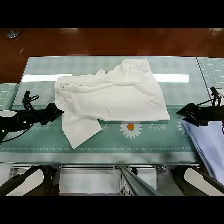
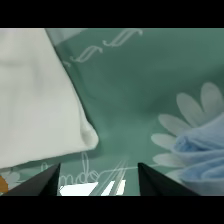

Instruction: Fold the shirts.

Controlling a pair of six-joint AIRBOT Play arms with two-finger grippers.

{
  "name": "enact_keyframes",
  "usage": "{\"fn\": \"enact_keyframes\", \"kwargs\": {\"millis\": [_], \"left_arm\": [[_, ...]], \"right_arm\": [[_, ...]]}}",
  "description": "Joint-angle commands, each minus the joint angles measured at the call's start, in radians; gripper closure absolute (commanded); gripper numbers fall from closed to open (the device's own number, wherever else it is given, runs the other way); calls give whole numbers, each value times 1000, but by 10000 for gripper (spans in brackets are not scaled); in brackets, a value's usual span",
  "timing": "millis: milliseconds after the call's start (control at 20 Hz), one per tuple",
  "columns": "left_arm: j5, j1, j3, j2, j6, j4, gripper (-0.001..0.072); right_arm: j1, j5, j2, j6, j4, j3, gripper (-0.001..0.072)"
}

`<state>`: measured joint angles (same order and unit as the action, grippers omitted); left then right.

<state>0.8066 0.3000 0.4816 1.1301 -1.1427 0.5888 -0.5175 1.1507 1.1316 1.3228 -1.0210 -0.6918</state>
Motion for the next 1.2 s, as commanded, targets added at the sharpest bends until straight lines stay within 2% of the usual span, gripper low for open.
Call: {"fn": "enact_keyframes", "kwargs": {"millis": [0,250,400,600,800,850,900,950,1000,1150], "left_arm": [[-6,-16,24,-1,14,-6,685],[-2,-16,37,-1,14,-6,685],[6,-16,37,-1,14,-6,685],[6,-16,37,-1,14,-6,684],[6,-16,37,-1,14,-6,684],[6,-16,37,-1,14,-6,684],[9,-16,37,-1,14,-6,684],[10,-16,38,-1,14,-6,684],[12,-15,43,-2,14,-6,685],[80,-6,154,-14,16,-7,684]], "right_arm": [[-6,4,0,55,-32,61,147],[96,-38,76,46,38,47,147],[172,-65,160,48,100,-35,148],[258,-63,281,108,97,-158,147],[326,-53,357,135,96,-183,149],[336,-54,366,132,96,-187,184],[343,-56,368,128,95,-192,331],[343,-46,367,100,102,-211,643],[343,-20,367,82,104,-245,681],[342,101,365,68,100,-449,682]]}}
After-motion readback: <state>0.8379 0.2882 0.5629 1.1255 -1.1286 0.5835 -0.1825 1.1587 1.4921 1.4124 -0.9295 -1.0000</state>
